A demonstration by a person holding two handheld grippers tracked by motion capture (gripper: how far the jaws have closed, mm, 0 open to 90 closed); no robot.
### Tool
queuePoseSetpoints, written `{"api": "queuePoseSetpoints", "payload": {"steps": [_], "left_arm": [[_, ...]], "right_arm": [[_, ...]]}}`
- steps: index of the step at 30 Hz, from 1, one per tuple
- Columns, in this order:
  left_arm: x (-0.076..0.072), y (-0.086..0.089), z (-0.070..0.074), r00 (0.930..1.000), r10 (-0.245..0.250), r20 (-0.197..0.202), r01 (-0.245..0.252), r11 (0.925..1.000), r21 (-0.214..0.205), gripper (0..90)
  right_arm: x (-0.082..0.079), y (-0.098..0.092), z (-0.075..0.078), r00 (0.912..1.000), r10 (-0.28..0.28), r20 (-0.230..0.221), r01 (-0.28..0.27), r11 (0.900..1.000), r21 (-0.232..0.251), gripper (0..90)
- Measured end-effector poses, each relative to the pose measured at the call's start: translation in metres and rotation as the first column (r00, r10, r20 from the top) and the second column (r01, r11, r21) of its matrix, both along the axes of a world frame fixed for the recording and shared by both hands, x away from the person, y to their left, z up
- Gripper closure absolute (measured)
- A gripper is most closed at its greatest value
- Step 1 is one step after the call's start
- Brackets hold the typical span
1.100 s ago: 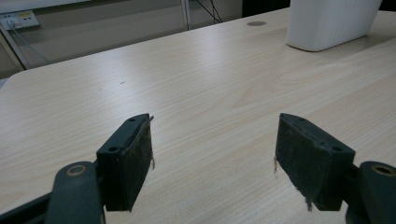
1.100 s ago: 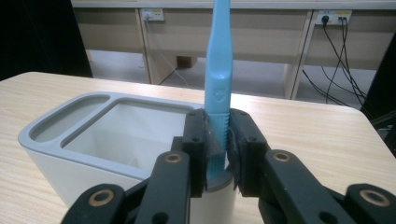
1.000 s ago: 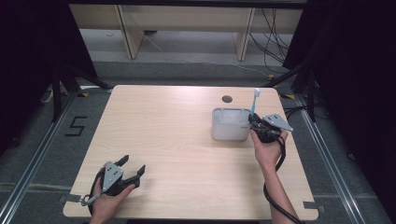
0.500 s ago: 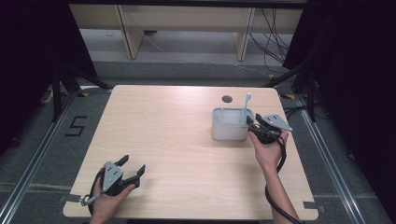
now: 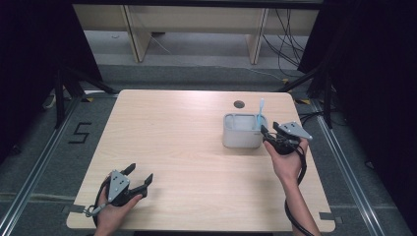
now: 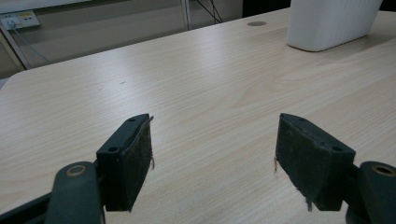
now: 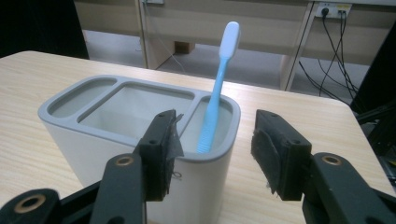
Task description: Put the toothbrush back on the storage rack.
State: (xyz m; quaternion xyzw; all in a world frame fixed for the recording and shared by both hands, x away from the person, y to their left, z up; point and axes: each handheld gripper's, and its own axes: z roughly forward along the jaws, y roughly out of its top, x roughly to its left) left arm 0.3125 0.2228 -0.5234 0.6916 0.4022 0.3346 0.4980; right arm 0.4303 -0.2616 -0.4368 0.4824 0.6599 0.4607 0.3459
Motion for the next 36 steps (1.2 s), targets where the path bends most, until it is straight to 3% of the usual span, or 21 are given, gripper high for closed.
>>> {"api": "queuePoseSetpoints", "payload": {"steps": [4,6,7,8,10,11,12,13,20,21,26,29,32,33,36], "left_arm": [[0.000,0.000,0.000,1.0000,0.000,-0.001,0.000,1.0000,0.005,27.0],[0.000,0.000,0.000,1.0000,0.001,0.000,-0.001,1.0000,0.005,27.0],[0.000,0.000,0.000,1.0000,0.001,0.000,-0.001,1.0000,0.005,27.0],[0.000,0.000,0.000,1.0000,0.001,-0.001,-0.001,1.0000,0.005,27.0],[0.000,0.000,0.000,1.0000,0.002,0.000,-0.002,1.0000,0.006,27.0],[0.000,0.000,0.000,1.0000,0.002,0.000,-0.002,1.0000,0.005,27.1],[0.000,0.000,0.000,1.0000,0.002,0.000,-0.002,1.0000,0.005,27.1],[0.000,0.000,0.000,1.0000,0.002,0.000,-0.002,1.0000,0.006,27.0],[0.000,-0.001,0.000,1.0000,0.001,-0.002,-0.001,1.0000,0.009,27.1],[0.000,-0.001,0.000,1.0000,0.001,-0.002,-0.001,0.9999,0.010,27.1],[0.000,-0.001,0.000,1.0000,0.003,-0.002,-0.003,1.0000,0.009,27.1],[0.000,-0.001,0.000,1.0000,0.003,-0.003,-0.003,1.0000,0.009,27.1],[0.000,-0.001,0.000,1.0000,0.004,-0.001,-0.004,1.0000,0.008,27.1],[0.000,0.000,0.000,1.0000,0.004,0.000,-0.004,1.0000,0.007,27.1],[0.000,-0.001,0.000,1.0000,0.004,0.000,-0.004,1.0000,0.008,27.0]], "right_arm": [[-0.007,-0.003,0.002,1.0000,-0.002,-0.005,0.002,0.9999,0.010,50.1],[-0.011,-0.006,0.002,1.0000,0.007,-0.006,-0.007,0.9999,-0.009,50.1],[-0.012,-0.006,0.001,1.0000,0.008,-0.006,-0.008,0.9999,0.007,50.0],[-0.014,-0.007,0.003,0.9997,0.007,-0.021,-0.007,0.9999,-0.013,50.1],[-0.018,-0.007,0.002,0.9996,0.004,-0.028,-0.004,1.0000,0.009,49.9],[-0.020,-0.009,0.002,0.9993,0.016,-0.033,-0.017,0.9998,-0.012,49.9],[-0.023,-0.007,0.001,0.9990,0.008,-0.044,-0.007,0.9999,0.011,49.8],[-0.025,-0.009,0.001,0.9990,0.018,-0.042,-0.018,0.9998,-0.010,49.8],[-0.041,-0.013,-0.005,0.9981,0.019,-0.059,-0.020,0.9995,-0.023,49.8],[-0.043,-0.013,-0.006,0.9969,0.019,-0.077,-0.020,0.9997,-0.010,49.8],[-0.051,-0.015,-0.011,0.9964,0.023,-0.082,-0.022,0.9997,0.005,49.7],[-0.056,-0.018,-0.013,0.9954,0.034,-0.090,-0.036,0.9992,-0.018,49.7],[-0.062,-0.018,-0.017,0.9935,0.028,-0.111,-0.028,0.9996,0.007,49.7],[-0.063,-0.020,-0.018,0.9946,0.040,-0.095,-0.042,0.9990,-0.017,49.7],[-0.069,-0.021,-0.022,0.9930,0.037,-0.112,-0.037,0.9993,0.001,49.7]]}}
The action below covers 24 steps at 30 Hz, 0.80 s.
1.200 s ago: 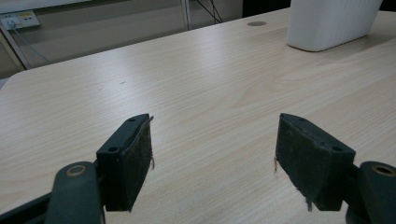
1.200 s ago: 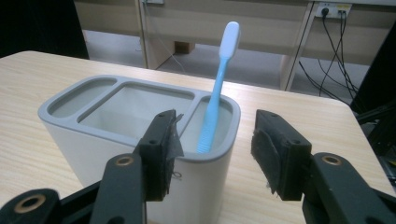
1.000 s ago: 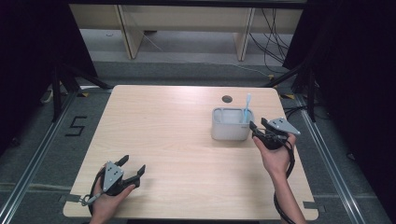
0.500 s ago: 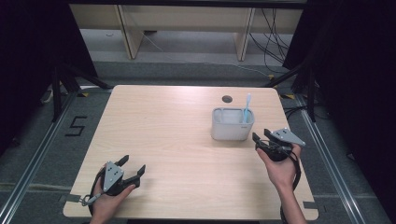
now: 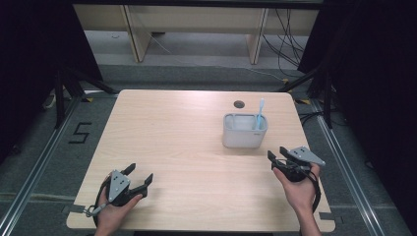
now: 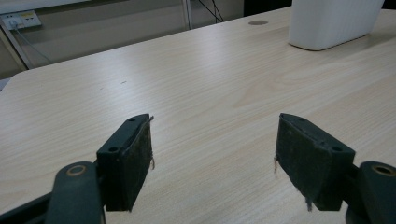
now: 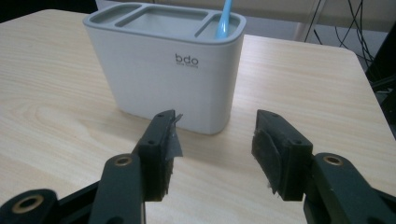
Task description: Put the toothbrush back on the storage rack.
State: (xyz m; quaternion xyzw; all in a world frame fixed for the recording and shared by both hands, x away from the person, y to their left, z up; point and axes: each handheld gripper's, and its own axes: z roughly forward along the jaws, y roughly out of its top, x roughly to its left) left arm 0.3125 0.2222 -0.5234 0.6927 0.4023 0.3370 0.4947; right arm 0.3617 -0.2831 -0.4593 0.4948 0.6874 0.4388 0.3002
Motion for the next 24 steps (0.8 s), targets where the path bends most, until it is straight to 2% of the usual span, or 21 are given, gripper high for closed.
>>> {"api": "queuePoseSetpoints", "payload": {"steps": [4,8,10,11,12,13,15,18,20,21,22,23,24], "left_arm": [[0.000,0.000,0.000,1.0000,0.000,-0.001,0.000,1.0000,0.000,27.1],[0.000,0.000,0.000,1.0000,0.000,-0.004,0.000,1.0000,0.002,27.1],[0.000,0.000,0.000,1.0000,0.000,-0.004,0.000,1.0000,0.002,27.1],[0.000,0.000,0.000,1.0000,0.001,-0.003,-0.001,1.0000,0.001,27.1],[0.000,0.000,0.000,1.0000,0.002,-0.002,-0.002,1.0000,0.001,27.1],[0.000,0.000,0.000,1.0000,0.002,-0.002,-0.002,1.0000,0.001,27.1],[0.000,0.000,0.000,1.0000,0.002,-0.002,-0.002,1.0000,0.001,27.1],[0.000,0.000,0.000,1.0000,0.002,-0.003,-0.002,1.0000,0.001,27.1],[0.000,0.000,0.000,1.0000,0.003,-0.003,-0.003,1.0000,0.001,27.1],[0.000,0.000,0.000,1.0000,0.003,-0.003,-0.003,1.0000,0.001,27.1],[0.000,0.000,0.000,1.0000,0.003,-0.002,-0.003,1.0000,0.001,27.1],[0.000,0.000,0.000,1.0000,0.003,-0.002,-0.003,1.0000,0.001,27.1],[0.000,0.000,0.000,1.0000,0.003,-0.003,-0.003,1.0000,0.001,27.1]], "right_arm": [[-0.007,-0.004,-0.004,1.0000,0.002,-0.003,-0.002,1.0000,-0.007,49.6],[-0.014,-0.007,-0.010,0.9999,0.004,-0.009,-0.004,1.0000,0.008,49.7],[-0.018,-0.010,-0.012,0.9998,0.001,-0.018,-0.001,0.9999,-0.013,49.6],[-0.019,-0.010,-0.015,0.9999,0.007,-0.009,-0.007,1.0000,0.004,49.6],[-0.023,-0.009,-0.016,0.9996,-0.006,-0.028,0.006,0.9998,0.021,49.6],[-0.024,-0.013,-0.017,0.9999,-0.002,-0.016,0.001,0.9999,-0.013,49.6],[-0.028,-0.013,-0.020,0.9997,-0.004,-0.026,0.004,1.0000,0.007,49.6],[-0.033,-0.017,-0.025,0.9996,0.008,-0.028,-0.008,1.0000,-0.004,49.5],[-0.037,-0.018,-0.028,0.9996,-0.006,-0.027,0.006,0.9998,-0.017,49.5],[-0.038,-0.018,-0.030,0.9994,0.004,-0.033,-0.004,1.0000,0.000,49.5],[-0.042,-0.017,-0.030,0.9985,-0.012,-0.054,0.013,0.9998,0.014,49.5],[-0.042,-0.018,-0.032,0.9993,-0.012,-0.035,0.012,0.9999,0.005,49.5],[-0.045,-0.018,-0.033,0.9988,-0.020,-0.044,0.021,0.9996,0.017,49.5]]}}
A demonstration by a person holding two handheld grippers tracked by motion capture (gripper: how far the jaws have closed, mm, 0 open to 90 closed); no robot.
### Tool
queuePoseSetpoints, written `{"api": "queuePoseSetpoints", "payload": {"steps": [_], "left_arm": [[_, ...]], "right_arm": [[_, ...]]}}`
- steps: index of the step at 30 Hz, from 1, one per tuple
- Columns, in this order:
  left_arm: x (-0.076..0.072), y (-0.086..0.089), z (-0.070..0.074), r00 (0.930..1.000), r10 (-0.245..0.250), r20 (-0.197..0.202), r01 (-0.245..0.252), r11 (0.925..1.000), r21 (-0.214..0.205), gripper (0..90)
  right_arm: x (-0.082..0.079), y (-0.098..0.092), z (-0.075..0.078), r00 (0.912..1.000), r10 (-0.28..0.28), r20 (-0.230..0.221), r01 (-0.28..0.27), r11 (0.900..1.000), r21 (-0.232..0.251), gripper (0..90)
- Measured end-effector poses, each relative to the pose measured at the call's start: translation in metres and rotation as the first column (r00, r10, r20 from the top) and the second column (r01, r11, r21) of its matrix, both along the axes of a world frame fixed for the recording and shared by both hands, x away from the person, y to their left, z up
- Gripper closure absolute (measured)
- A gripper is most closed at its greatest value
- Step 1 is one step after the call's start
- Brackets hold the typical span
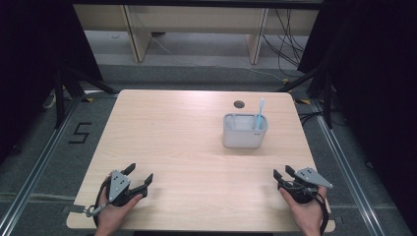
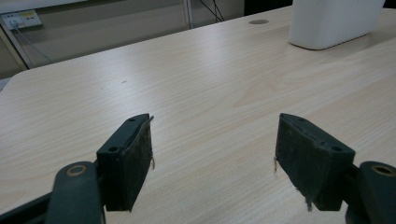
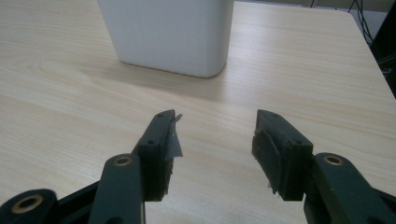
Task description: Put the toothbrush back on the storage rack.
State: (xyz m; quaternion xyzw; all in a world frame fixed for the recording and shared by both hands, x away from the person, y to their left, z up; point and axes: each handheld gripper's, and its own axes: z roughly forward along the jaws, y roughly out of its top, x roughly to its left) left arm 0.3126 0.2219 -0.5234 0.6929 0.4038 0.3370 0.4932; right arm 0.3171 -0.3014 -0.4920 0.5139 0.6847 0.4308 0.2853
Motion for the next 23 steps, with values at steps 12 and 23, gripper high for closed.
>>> {"api": "queuePoseSetpoints", "payload": {"steps": [12,23], "left_arm": [[0.000,0.000,0.000,1.0000,0.001,0.002,-0.001,1.0000,-0.002,27.1],[0.000,0.001,0.000,1.0000,0.004,0.002,-0.004,1.0000,-0.005,26.9]], "right_arm": [[-0.011,-0.001,-0.013,0.9989,-0.007,0.046,0.006,0.9996,0.026,50.1],[-0.011,-0.001,-0.018,0.9980,-0.008,0.063,0.007,0.9998,0.020,50.9]]}}
